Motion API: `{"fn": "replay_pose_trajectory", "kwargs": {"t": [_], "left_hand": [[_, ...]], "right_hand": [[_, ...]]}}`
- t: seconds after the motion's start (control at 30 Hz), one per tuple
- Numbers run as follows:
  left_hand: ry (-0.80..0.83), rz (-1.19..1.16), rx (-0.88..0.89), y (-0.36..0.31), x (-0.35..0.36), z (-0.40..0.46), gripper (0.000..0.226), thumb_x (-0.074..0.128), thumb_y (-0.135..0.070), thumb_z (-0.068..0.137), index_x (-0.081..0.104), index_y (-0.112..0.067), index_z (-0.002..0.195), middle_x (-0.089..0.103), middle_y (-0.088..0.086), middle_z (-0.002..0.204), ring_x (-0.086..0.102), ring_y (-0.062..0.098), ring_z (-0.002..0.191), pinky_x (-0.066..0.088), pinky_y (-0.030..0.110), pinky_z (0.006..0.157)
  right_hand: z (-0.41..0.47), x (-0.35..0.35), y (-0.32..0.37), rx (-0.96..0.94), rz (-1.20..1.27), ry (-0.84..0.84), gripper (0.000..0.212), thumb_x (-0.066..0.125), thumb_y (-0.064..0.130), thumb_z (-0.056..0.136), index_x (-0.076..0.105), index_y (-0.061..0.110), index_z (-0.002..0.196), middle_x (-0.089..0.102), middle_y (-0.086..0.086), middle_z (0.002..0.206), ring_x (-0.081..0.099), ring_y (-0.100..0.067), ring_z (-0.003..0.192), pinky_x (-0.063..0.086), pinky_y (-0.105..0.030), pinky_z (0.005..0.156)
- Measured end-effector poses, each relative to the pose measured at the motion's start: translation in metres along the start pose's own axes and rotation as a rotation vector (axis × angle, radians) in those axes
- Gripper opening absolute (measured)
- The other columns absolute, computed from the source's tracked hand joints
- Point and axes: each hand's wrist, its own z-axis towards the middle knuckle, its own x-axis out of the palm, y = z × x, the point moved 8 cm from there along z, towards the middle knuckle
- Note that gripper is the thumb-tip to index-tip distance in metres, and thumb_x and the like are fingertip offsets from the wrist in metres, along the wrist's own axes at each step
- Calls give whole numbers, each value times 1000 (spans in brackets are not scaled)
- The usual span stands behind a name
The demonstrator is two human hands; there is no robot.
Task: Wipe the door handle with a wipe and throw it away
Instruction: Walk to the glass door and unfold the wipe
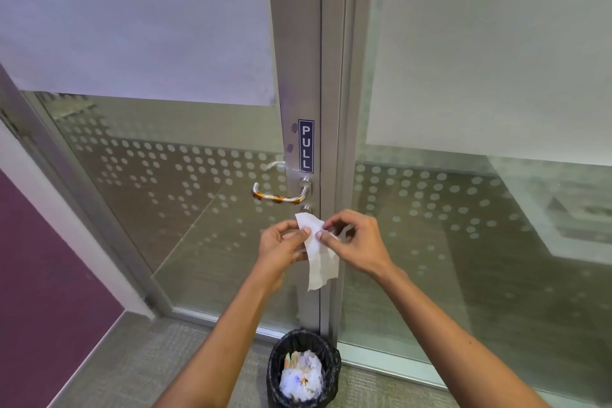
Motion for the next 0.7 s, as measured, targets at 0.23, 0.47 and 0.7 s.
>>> {"fn": "replay_pose_trajectory", "kwargs": {"t": [0.23,0.47,0.7], "left_hand": [[33,-23,2,-5,8,9,8,61,1,95,69,-2,98,76,10,80,72,17,64,57,25,54],[-13,186,72,-18,9,26,15,54,7,95,67,2,89,65,3,57,54,8,43,48,23,49],[133,153,-41,-23,15,36,23,50,3,100,64,-6,85,66,-4,59,62,3,51,61,25,65]], "right_hand": [[-4,-4,5,-82,-175,-47,45,86,52,63,69,24,93,68,14,91,63,-4,86,47,-16,67],[0,6,17,-108,-215,-56,35,84,43,66,70,21,90,69,11,80,64,-3,75,48,-17,58],[10,16,-8,183,25,-109,13,70,5,77,76,14,85,74,3,75,68,-5,68,54,-20,67]]}}
